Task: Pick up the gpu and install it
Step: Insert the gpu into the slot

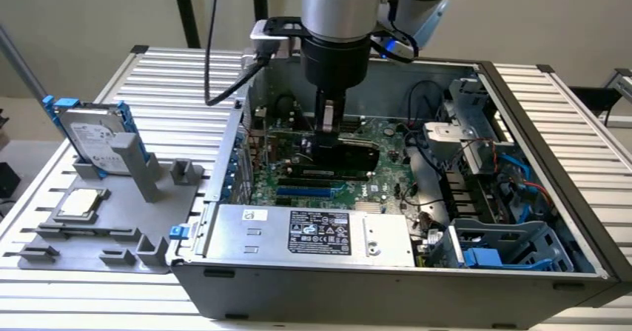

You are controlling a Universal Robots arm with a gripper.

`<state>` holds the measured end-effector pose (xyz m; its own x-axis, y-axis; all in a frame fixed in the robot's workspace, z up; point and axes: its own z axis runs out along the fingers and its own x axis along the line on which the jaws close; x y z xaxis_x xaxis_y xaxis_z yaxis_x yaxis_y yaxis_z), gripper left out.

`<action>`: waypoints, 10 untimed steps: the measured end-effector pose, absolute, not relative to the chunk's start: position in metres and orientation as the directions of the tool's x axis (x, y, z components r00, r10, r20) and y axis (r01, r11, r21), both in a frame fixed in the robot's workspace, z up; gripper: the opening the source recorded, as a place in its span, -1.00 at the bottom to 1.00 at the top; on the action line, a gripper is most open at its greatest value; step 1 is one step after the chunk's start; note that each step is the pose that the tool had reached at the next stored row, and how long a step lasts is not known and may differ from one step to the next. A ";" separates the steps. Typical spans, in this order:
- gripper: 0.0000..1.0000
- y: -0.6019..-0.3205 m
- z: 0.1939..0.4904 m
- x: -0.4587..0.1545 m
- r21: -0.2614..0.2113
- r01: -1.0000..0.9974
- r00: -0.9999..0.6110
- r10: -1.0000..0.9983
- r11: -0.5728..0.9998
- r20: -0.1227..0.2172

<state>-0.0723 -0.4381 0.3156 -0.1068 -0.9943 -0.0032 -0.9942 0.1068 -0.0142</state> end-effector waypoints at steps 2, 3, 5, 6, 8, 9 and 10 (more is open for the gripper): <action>-0.47 -0.438 0.312 -0.078 -0.018 -0.994 -0.105 -0.995 0.105 -0.004; -0.47 -0.438 0.311 -0.080 -0.019 -0.995 -0.103 -0.995 0.103 -0.004; -0.47 -0.438 0.307 -0.084 -0.022 -0.995 -0.096 -0.995 0.096 -0.004; -0.47 -0.438 0.306 -0.085 -0.023 -0.995 -0.092 -0.996 0.092 -0.004; -0.47 -0.438 0.302 -0.089 -0.025 -0.996 -0.084 -0.996 0.084 -0.004; -0.47 -0.438 0.300 -0.090 -0.025 -0.996 -0.080 -0.997 0.080 -0.004; -0.47 -0.438 0.299 -0.091 -0.025 -0.997 -0.076 -0.997 0.076 -0.004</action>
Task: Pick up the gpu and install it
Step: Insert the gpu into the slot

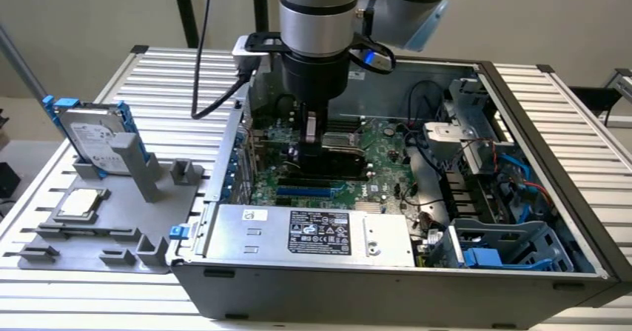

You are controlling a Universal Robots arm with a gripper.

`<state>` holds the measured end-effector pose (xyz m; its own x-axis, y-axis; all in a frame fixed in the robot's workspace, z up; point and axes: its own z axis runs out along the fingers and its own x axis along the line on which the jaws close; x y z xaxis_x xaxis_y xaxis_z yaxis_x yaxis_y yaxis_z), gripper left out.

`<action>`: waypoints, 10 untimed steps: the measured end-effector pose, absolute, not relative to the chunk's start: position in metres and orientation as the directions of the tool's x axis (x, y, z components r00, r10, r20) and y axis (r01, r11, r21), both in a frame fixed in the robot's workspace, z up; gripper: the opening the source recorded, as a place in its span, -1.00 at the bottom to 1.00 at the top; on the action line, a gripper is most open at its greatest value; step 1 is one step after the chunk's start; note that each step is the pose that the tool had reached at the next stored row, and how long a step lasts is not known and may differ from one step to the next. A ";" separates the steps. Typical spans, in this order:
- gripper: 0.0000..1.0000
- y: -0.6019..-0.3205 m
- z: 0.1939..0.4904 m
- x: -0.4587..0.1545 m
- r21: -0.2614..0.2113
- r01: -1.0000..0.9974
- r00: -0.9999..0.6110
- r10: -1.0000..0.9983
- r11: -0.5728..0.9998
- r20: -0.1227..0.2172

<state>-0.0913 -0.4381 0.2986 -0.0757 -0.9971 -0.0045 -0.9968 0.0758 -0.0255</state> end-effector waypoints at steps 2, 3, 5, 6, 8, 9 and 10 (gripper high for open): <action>-0.47 -0.438 0.295 -0.094 -0.027 -0.997 -0.069 -0.998 0.070 -0.005; -0.47 -0.438 0.294 -0.095 -0.027 -0.997 -0.069 -0.998 0.069 -0.005; -0.47 -0.438 0.294 -0.095 -0.027 -0.997 -0.067 -0.998 0.067 -0.004; -0.47 -0.438 0.294 -0.095 -0.027 -0.997 -0.067 -0.998 0.067 -0.004; -0.47 -0.438 0.293 -0.095 -0.027 -0.997 -0.067 -0.998 0.067 -0.004; -0.47 -0.438 0.292 -0.095 -0.027 -0.997 -0.066 -0.998 0.066 -0.004; -0.47 -0.438 0.290 -0.095 -0.027 -0.998 -0.064 -0.998 0.064 -0.004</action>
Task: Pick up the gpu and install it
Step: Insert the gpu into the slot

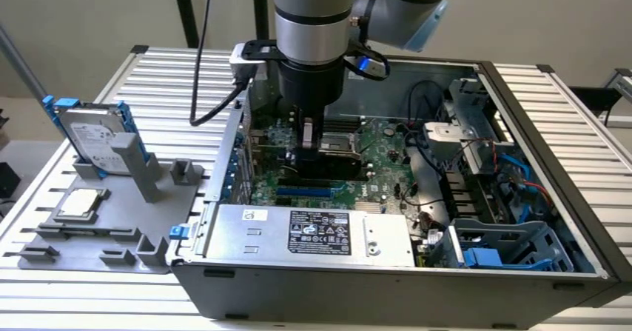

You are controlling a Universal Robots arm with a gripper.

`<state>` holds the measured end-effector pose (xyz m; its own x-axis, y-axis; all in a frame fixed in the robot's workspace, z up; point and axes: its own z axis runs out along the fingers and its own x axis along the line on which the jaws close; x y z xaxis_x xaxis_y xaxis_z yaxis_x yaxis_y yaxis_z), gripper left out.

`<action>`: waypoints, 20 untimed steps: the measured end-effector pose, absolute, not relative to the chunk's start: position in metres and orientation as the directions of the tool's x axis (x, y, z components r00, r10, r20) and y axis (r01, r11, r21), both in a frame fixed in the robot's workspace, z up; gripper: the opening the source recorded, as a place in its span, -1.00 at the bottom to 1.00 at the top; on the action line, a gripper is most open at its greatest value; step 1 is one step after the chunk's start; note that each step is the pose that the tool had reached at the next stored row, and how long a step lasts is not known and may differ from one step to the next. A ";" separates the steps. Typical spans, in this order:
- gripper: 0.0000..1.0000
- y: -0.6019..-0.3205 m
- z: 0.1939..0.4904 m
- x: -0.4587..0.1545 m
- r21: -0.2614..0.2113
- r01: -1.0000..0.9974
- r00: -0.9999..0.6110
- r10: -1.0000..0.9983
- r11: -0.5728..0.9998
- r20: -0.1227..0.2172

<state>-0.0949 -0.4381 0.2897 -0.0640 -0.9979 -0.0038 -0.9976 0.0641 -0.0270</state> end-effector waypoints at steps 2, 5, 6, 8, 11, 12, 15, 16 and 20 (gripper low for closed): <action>-0.47 -0.438 0.286 -0.095 -0.027 -0.998 -0.061 -0.998 0.061 -0.004; -0.47 -0.439 0.284 -0.095 -0.027 -0.998 -0.054 -0.999 0.054 -0.004; -0.47 -0.440 0.284 -0.095 -0.027 -0.998 -0.052 -0.999 0.052 -0.004; -0.47 -0.442 0.283 -0.095 -0.027 -0.999 -0.046 -0.999 0.046 -0.004; -0.47 -0.444 0.283 -0.095 -0.027 -0.999 -0.038 -0.999 0.038 -0.004; -0.47 -0.444 0.282 -0.095 -0.027 -0.999 -0.036 -0.999 0.036 -0.004; -0.47 -0.445 0.280 -0.095 -0.027 -0.999 -0.035 -0.999 0.036 -0.006; -0.47 -0.445 0.280 -0.095 -0.027 -0.999 -0.035 -0.999 0.036 -0.008; -0.47 -0.445 0.277 -0.096 -0.027 -0.999 -0.035 -0.999 0.036 -0.011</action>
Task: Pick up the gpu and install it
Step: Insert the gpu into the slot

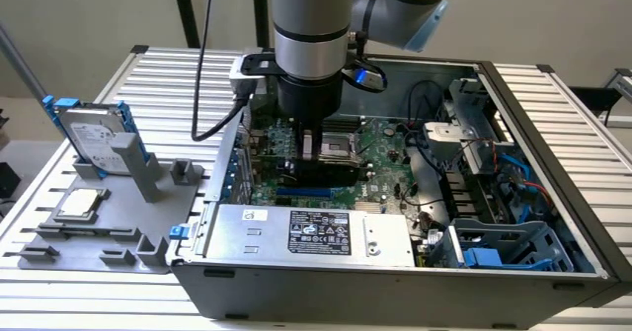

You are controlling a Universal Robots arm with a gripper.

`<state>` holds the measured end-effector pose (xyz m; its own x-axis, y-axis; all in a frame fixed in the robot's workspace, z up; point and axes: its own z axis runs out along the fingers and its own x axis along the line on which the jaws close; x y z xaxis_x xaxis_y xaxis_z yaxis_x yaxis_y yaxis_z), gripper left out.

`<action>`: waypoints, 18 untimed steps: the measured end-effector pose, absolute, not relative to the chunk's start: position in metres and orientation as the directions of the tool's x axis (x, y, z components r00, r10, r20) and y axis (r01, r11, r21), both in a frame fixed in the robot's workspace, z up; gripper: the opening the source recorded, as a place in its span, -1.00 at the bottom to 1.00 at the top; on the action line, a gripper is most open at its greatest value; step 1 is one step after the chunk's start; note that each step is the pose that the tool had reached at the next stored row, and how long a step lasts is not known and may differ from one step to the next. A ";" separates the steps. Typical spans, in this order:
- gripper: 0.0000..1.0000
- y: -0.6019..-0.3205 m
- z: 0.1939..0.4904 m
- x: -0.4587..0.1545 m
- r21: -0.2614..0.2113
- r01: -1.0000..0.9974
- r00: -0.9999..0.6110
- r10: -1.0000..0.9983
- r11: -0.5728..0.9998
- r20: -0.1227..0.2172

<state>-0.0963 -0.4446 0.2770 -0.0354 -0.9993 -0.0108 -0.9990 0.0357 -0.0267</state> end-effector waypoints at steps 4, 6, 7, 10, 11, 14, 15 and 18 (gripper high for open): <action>-0.47 -0.445 0.275 -0.098 -0.026 -0.999 -0.036 -0.999 0.037 -0.020; -0.47 -0.445 0.275 -0.100 -0.026 -0.999 -0.037 -0.999 0.038 -0.024; -0.47 -0.445 0.275 -0.101 -0.026 -0.999 -0.038 -0.999 0.039 -0.025; -0.47 -0.445 0.274 -0.102 -0.026 -0.999 -0.039 -0.999 0.040 -0.027; -0.47 -0.445 0.274 -0.102 -0.026 -0.999 -0.040 -0.999 0.040 -0.027; -0.47 -0.445 0.272 -0.102 -0.026 -0.999 -0.040 -0.999 0.041 -0.031; -0.47 -0.445 0.271 -0.102 -0.026 -0.999 -0.040 -0.999 0.041 -0.032; -0.47 -0.445 0.268 -0.102 -0.026 -0.999 -0.040 -0.999 0.041 -0.034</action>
